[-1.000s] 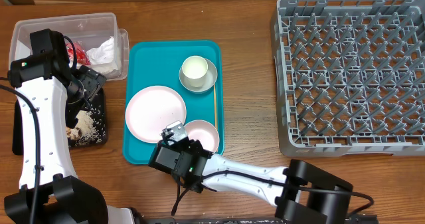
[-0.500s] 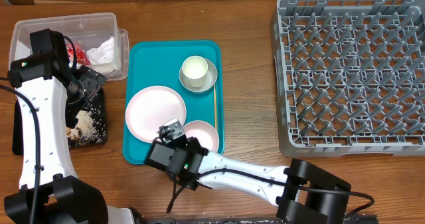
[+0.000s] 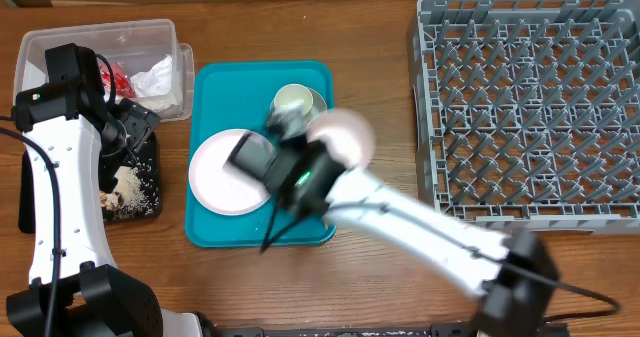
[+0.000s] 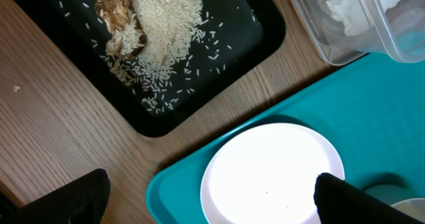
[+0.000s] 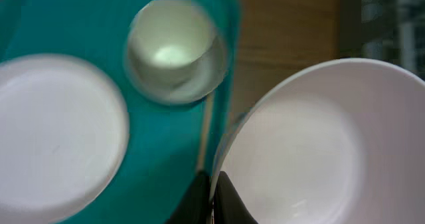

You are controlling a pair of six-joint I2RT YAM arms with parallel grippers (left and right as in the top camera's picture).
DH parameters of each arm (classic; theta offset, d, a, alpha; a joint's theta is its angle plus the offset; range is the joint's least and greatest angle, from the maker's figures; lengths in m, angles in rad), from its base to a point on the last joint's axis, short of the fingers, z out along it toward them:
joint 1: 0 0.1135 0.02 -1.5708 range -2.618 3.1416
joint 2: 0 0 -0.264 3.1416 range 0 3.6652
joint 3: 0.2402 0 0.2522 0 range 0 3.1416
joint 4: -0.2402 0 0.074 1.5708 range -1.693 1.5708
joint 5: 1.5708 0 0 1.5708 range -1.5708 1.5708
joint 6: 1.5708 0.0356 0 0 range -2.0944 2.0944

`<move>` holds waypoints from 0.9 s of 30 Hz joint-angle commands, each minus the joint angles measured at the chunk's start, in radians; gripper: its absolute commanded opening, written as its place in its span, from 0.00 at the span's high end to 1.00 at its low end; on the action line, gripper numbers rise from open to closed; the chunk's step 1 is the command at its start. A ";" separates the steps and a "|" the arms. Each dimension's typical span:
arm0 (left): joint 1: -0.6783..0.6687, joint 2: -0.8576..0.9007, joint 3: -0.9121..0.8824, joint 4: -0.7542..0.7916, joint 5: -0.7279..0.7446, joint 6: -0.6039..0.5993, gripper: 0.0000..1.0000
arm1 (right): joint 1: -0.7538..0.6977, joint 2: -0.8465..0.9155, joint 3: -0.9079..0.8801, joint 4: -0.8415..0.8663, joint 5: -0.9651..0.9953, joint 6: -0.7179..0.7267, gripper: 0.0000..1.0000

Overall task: Sort waste into correct bins and load items into the dishwasher
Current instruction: 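Lift the pink bowl and carry it right into the gray dish rack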

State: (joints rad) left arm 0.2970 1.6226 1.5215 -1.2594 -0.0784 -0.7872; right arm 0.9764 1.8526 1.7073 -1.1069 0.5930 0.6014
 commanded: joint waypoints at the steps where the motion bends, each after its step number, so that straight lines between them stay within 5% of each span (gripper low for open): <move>1: 0.004 -0.013 -0.007 0.001 0.001 -0.021 0.00 | -0.216 -0.144 0.055 -0.016 0.074 -0.006 0.96; 5: 0.004 -0.013 -0.007 0.001 0.001 -0.021 0.00 | -0.491 -0.220 0.055 0.034 -0.116 -0.124 0.96; 11: 0.004 -0.013 -0.007 0.001 0.001 -0.021 0.00 | -1.043 -0.226 0.053 0.206 -0.963 -0.387 0.96; 14: 0.004 -0.013 -0.007 0.001 0.001 -0.021 0.00 | -1.231 -0.182 0.052 0.305 -1.209 -0.397 0.96; 20: 0.004 -0.013 -0.007 0.001 0.001 -0.021 0.00 | -1.428 -0.058 0.052 0.451 -1.448 -0.397 0.96; 27: 0.004 -0.013 -0.007 0.001 0.001 -0.021 0.00 | -1.460 0.077 0.026 0.613 -1.631 -0.389 0.96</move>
State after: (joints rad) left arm 0.2970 1.6226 1.5208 -1.2594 -0.0784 -0.7872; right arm -0.4908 1.8912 1.7386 -0.5392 -0.8692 0.2218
